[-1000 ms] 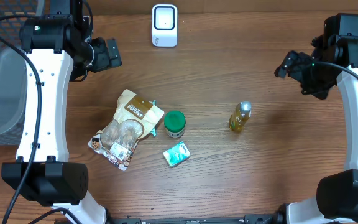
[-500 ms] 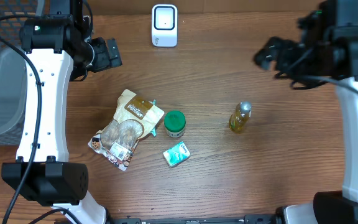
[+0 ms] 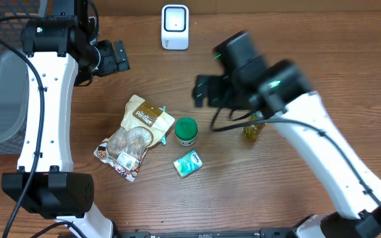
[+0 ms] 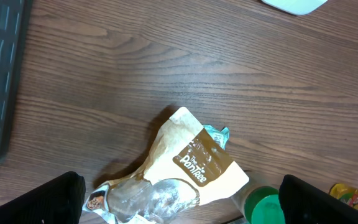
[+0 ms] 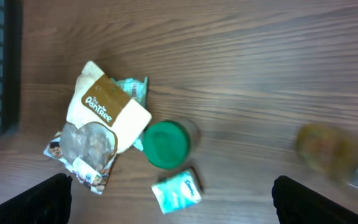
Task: Scan the item barcode
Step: 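Reach the right gripper over the table toward the green-lidded jar, then lower the right gripper onto the green jar lid and grasp it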
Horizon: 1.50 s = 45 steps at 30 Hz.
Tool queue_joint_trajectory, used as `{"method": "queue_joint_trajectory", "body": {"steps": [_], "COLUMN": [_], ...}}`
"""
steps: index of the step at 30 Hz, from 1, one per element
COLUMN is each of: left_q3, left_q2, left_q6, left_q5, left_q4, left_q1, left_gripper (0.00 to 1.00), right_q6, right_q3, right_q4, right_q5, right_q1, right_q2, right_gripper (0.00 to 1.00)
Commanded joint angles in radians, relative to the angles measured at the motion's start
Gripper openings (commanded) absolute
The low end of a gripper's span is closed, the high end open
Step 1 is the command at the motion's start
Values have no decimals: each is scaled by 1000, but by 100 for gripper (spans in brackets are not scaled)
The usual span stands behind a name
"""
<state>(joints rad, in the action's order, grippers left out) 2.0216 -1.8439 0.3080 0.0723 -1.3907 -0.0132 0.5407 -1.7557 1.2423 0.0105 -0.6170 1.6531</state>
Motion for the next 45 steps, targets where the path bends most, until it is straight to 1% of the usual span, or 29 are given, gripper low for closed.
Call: {"method": "queue_joint_trajectory", "body": {"steps": [1,4,7,10,18,26,27,29,30,31,35,36,40,43,45], "left_q3": [2,2,2,2,2,2,2,2,2,2,2,2,2,2,2], "left_q2": [0,0,0,0,0,0,0,0,0,0,0,0,0,0,0], "left_q6": [6,7,7,7,7,7,7,7,6,7,7,7,7,7,7], "left_q5": [6,6,6,6,6,6,6,6,6,6,6,6,6,6,6], "left_q4": [0,0,0,0,0,0,0,0,0,0,0,0,0,0,0], "left_q1": [0,0,0,0,0,0,0,0,0,0,0,0,0,0,0], "left_gripper": [100,100,99,100,100,100,100,100,100,100,100,100,100,100,100], "right_q6": [92,95,154,171,171,170,170,171,187,199,359,376,376,376,376], "right_q3": [93,177,257,293,299,299,299,299,299,299,299,299,299,299,299], "right_q4": [-73,-164,-244,-294,-364,-373,-373,-374,-373,-372,-363,-365,-365,-346,-340], "right_q5": [91,94,122,131,126,75,74,74,75,78,78,79,89,104,105], "right_q1": [-72,-121,-156,-169,-173,-173,-173,-173,-173,-173,-173,-173,-175,-175,-175], "right_q2": [28,70,130,183,303,321,320,320,320,320,322,322,322,322,322], "right_gripper": [100,100,100,100,100,100,96,80,77,77,77,77,78,75,69]}}
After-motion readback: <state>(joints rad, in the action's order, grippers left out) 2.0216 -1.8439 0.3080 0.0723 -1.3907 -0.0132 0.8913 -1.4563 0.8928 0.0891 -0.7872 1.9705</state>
